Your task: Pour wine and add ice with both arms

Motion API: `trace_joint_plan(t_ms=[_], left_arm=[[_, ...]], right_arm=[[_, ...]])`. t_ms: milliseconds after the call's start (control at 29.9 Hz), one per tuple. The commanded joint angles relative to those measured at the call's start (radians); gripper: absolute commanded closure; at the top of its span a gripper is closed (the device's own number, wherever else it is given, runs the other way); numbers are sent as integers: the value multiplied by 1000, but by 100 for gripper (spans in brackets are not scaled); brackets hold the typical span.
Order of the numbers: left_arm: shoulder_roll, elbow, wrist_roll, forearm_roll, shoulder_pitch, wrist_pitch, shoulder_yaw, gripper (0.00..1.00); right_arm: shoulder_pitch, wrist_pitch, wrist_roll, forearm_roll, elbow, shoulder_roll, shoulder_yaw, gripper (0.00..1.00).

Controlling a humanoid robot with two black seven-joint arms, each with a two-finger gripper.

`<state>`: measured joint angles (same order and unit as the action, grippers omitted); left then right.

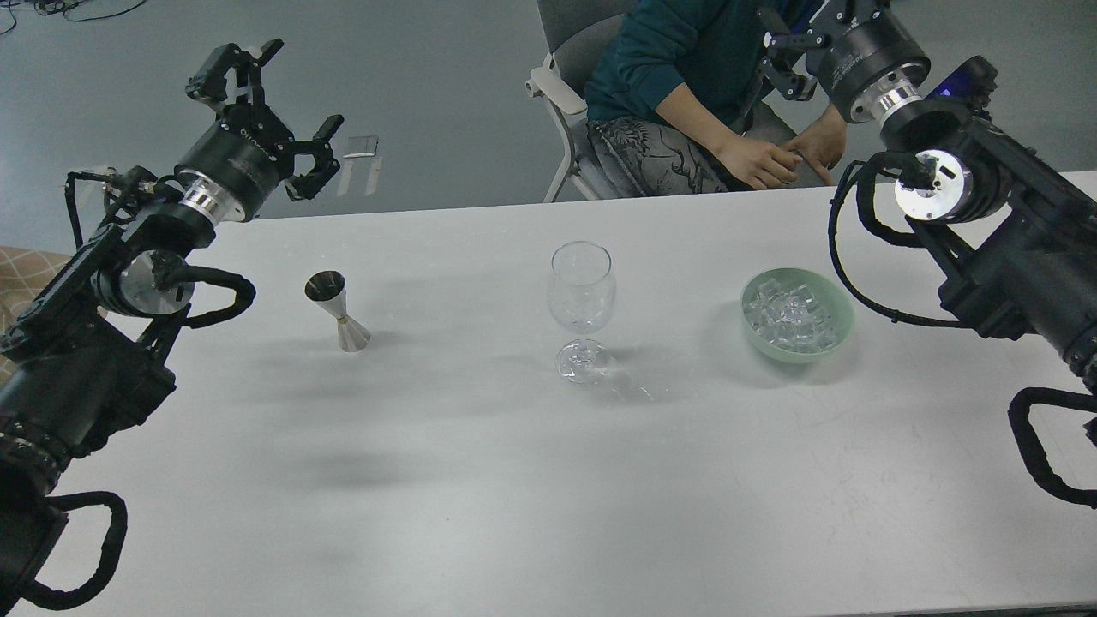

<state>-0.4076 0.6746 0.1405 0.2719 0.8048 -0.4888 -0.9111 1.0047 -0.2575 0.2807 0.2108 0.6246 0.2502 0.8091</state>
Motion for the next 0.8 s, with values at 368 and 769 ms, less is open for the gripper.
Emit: trace_joint_plan(t_ms=[368, 769], left_arm=[[6, 0, 7, -86, -6, 0, -63, 2], [10, -20, 14, -117, -6, 0, -134, 2]], right_arm=[[-17, 8, 0, 7, -11, 0, -1, 0], [-12, 0, 0, 21, -45, 4, -10, 0]])
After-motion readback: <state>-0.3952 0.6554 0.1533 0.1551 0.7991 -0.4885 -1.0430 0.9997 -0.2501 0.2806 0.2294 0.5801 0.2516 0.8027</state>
